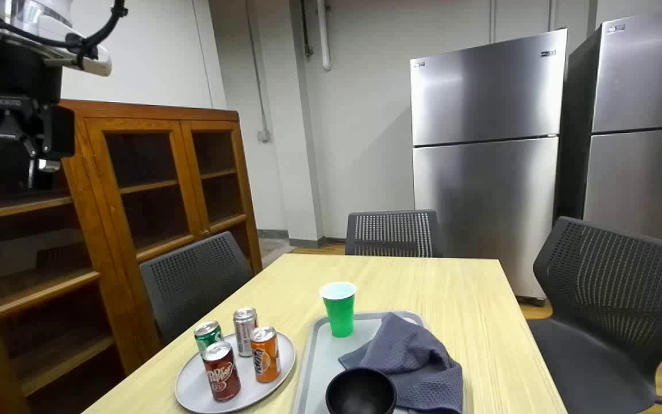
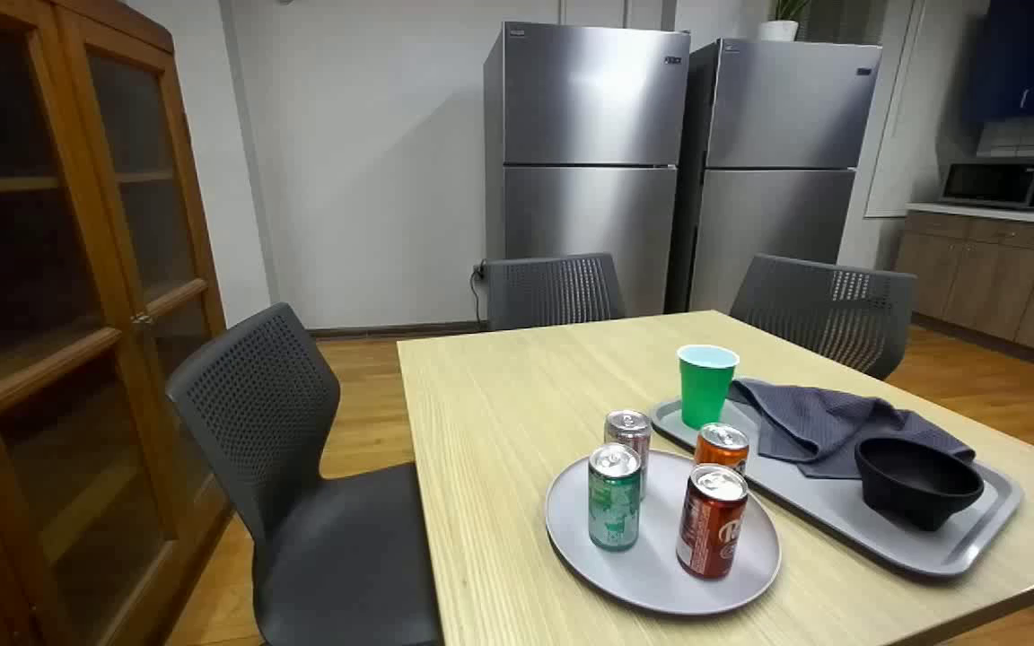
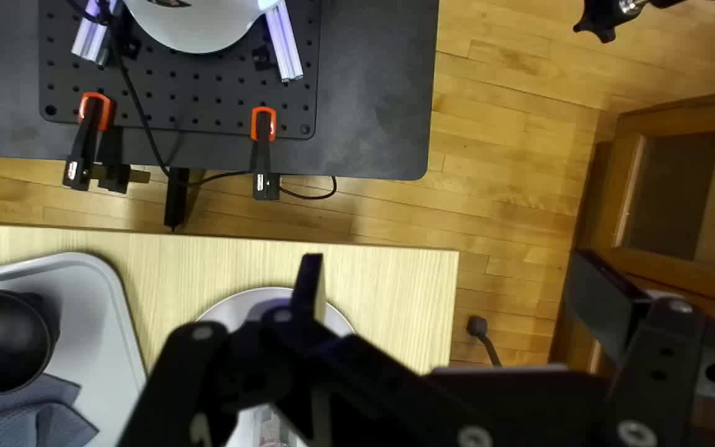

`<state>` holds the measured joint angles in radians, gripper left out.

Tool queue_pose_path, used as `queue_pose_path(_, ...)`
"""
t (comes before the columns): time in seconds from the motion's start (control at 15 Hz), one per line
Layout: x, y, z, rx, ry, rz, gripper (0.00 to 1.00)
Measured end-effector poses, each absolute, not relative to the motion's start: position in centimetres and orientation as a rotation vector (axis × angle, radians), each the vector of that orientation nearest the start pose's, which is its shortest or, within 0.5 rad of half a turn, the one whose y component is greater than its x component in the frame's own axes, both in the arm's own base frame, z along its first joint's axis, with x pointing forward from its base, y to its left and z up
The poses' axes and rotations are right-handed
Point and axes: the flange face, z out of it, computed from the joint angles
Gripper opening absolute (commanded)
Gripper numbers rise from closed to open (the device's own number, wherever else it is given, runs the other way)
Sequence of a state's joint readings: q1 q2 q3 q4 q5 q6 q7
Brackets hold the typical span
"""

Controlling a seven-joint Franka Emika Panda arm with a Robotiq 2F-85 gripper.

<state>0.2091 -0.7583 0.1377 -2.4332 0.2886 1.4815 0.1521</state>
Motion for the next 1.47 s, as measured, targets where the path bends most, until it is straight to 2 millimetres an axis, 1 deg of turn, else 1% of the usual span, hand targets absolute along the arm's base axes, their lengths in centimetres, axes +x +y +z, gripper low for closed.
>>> queue_pose_path(0.4, 27.1, 14.0, 53.8, -2.969, -0.208, 0.354, 1.00)
queue_pose_path(0.67, 27.8, 13.8, 53.4, -2.975, -0.186, 0.355, 1.00)
queue_pose_path(1.13, 30.7, 13.0, 51.4, -2.989, -0.113, 0.309, 1.00)
queue_pose_path(1.47, 32.9, 12.8, 50.3, -3.005, -0.091, 0.217, 1.00)
